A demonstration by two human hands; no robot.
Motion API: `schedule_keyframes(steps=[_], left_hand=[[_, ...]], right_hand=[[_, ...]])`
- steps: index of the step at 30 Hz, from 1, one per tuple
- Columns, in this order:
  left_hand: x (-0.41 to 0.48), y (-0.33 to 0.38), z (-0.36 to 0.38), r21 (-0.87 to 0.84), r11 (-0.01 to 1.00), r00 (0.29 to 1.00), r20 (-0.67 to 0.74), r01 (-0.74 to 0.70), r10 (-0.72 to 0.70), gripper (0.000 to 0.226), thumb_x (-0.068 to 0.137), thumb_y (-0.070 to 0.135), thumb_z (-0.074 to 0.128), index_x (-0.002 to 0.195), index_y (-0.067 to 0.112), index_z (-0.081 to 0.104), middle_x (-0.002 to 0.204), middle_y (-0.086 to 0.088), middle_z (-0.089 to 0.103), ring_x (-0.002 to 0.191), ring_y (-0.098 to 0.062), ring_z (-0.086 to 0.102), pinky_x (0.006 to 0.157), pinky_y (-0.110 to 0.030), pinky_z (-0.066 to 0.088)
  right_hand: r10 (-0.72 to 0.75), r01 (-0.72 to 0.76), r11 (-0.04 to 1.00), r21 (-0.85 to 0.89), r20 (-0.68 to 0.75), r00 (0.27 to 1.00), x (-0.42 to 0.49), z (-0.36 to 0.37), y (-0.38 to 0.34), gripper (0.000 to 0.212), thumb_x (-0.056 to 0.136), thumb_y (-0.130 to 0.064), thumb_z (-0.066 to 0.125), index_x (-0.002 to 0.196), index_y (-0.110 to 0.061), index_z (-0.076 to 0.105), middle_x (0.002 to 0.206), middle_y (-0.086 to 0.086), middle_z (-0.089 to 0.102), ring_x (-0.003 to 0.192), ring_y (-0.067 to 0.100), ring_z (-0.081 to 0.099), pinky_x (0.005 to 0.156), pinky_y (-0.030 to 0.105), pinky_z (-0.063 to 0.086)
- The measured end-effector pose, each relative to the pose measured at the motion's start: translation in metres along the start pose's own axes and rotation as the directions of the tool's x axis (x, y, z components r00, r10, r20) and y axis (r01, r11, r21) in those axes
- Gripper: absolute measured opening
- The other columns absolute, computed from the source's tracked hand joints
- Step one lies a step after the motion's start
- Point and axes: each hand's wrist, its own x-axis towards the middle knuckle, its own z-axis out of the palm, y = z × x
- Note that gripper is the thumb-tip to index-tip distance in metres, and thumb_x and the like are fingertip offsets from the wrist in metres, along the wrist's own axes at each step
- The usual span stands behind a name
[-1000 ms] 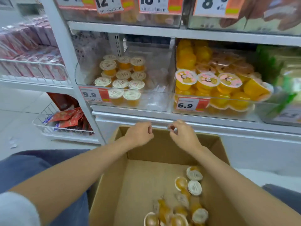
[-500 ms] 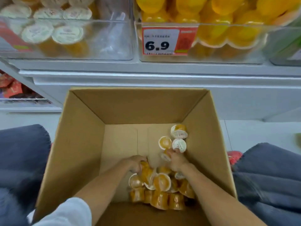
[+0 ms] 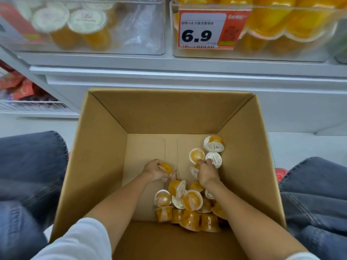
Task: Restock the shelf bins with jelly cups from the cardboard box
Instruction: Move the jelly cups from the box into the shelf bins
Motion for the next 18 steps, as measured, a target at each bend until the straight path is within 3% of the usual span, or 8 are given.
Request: schedule_keyframes(steps=[3,6,8,10,13,15,18], left_hand=[[-0.009,0.008,-0.015,0.025,0.999,0.997,-0.065,-0.032,0.033,0.062,0.07,0.021,0.08,0.125,0.017,0.051,0.117,-0.003,0.057,0.101,-0.018,0.054,0.078,-0.022,0.044],[-0.02,0.02,-0.03,-0.022,0.998,0.995,-0.073,-0.062,0.061,0.057,0.071,0.023,0.077,0.118,0.019,0.045,0.107,-0.004,0.056,0.093,-0.019,0.055,0.065,-0.024,0.047],[-0.032,0.037,-0.044,-0.046,0.991,0.988,-0.094,-0.124,0.119,0.049,0.067,0.024,0.076,0.109,0.02,0.051,0.104,-0.004,0.06,0.089,-0.019,0.058,0.061,-0.024,0.049],[-0.051,0.056,-0.064,-0.065,0.974,0.97,-0.125,-0.218,0.209,0.056,0.055,0.03,0.071,0.109,0.02,0.058,0.108,-0.004,0.063,0.092,-0.02,0.061,0.066,-0.026,0.051],[-0.086,0.084,-0.102,-0.077,0.93,0.923,-0.177,-0.36,0.343,0.067,0.057,0.032,0.07,0.122,0.022,0.058,0.115,-0.005,0.061,0.098,-0.022,0.062,0.067,-0.027,0.051],[-0.112,0.098,-0.129,-0.089,0.888,0.878,-0.227,-0.45,0.422,0.06,0.071,0.025,0.073,0.127,0.022,0.052,0.113,-0.006,0.06,0.091,-0.02,0.062,0.062,-0.027,0.051],[-0.155,0.119,-0.17,-0.105,0.844,0.82,-0.325,-0.527,0.471,0.055,0.075,0.02,0.073,0.121,0.02,0.043,0.103,-0.007,0.062,0.073,-0.015,0.057,0.059,-0.025,0.048]], right_hand=[[-0.026,0.029,0.986,0.164,-0.017,1.0,0.001,-0.012,-0.01,0.026,0.089,-0.014,0.053,0.114,-0.02,0.056,0.124,0.007,0.042,0.102,0.029,0.055,0.091,0.036,0.047],[-0.057,0.071,0.892,0.446,-0.046,0.997,-0.007,-0.038,-0.037,0.015,0.093,-0.014,0.052,0.107,-0.014,0.057,0.114,0.008,0.053,0.089,0.027,0.056,0.078,0.031,0.045],[-0.076,0.095,0.794,0.6,-0.058,0.995,-0.016,-0.064,-0.059,0.022,0.098,-0.015,0.043,0.115,-0.018,0.055,0.104,0.006,0.059,0.087,0.023,0.055,0.071,0.028,0.04],[-0.105,0.115,0.686,0.718,-0.059,0.993,-0.03,-0.094,-0.083,0.038,0.099,-0.013,0.036,0.132,-0.029,0.049,0.103,0.005,0.059,0.076,0.018,0.057,0.061,0.023,0.043],[-0.171,0.22,0.547,0.808,-0.149,0.974,-0.052,-0.139,-0.122,0.041,0.1,-0.007,0.039,0.137,-0.015,0.053,0.097,0.007,0.064,0.05,0.007,0.052,0.046,0.017,0.042],[-0.216,0.302,0.482,0.822,-0.223,0.951,-0.074,-0.17,-0.148,0.034,0.1,-0.016,0.046,0.131,-0.008,0.058,0.083,0.004,0.064,0.054,0.009,0.051,0.051,0.019,0.042],[-0.31,0.443,0.447,0.777,-0.33,0.892,-0.117,-0.215,-0.186,0.044,0.094,-0.037,0.057,0.132,-0.013,0.057,0.101,-0.002,0.064,0.075,0.009,0.055,0.059,0.015,0.043]])
